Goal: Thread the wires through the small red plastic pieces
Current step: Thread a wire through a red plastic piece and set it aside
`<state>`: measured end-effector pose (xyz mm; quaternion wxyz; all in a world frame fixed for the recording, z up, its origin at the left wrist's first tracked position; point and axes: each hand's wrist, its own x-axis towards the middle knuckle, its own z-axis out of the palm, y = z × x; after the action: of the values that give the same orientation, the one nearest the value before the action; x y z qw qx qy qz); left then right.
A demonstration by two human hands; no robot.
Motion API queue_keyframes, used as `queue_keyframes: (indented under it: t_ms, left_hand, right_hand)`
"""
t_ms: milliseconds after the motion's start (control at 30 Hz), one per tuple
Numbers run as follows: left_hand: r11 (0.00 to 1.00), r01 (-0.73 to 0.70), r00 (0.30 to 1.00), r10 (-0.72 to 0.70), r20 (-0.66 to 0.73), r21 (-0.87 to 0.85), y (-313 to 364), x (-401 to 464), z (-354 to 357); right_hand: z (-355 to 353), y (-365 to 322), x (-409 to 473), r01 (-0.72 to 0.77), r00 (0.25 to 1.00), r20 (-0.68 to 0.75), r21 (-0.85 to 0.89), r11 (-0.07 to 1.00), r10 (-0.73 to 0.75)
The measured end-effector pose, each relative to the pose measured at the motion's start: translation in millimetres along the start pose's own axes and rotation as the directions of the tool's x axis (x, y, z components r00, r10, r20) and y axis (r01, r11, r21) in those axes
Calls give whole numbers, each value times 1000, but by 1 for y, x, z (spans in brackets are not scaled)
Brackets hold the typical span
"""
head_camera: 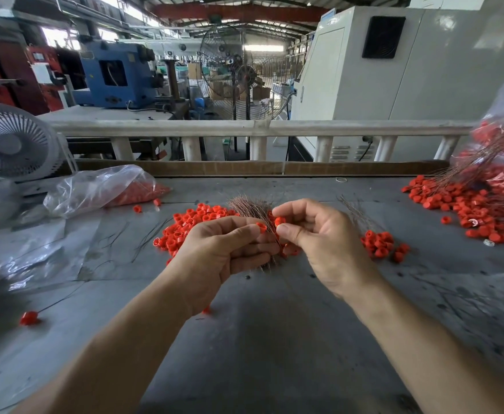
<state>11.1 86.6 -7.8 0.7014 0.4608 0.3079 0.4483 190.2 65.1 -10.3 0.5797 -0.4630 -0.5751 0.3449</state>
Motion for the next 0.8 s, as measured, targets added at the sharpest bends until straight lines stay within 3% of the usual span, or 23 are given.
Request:
queue_keyframes:
  t_ms: [133,533,800]
  left_hand:
    - [1000,-2,1000,1,6,20,1,0,1]
    - [1000,1,1000,-1,14,30,1,-1,2]
    - [999,-7,1000,7,24,31,0,0,1]
  right_hand:
    - [1,1,0,-1,1000,-27,32,999,2]
    - [-2,2,-2,46,995,-81,-101,994,-54]
    - [-2,3,-1,37,997,-63,-56,998,-40]
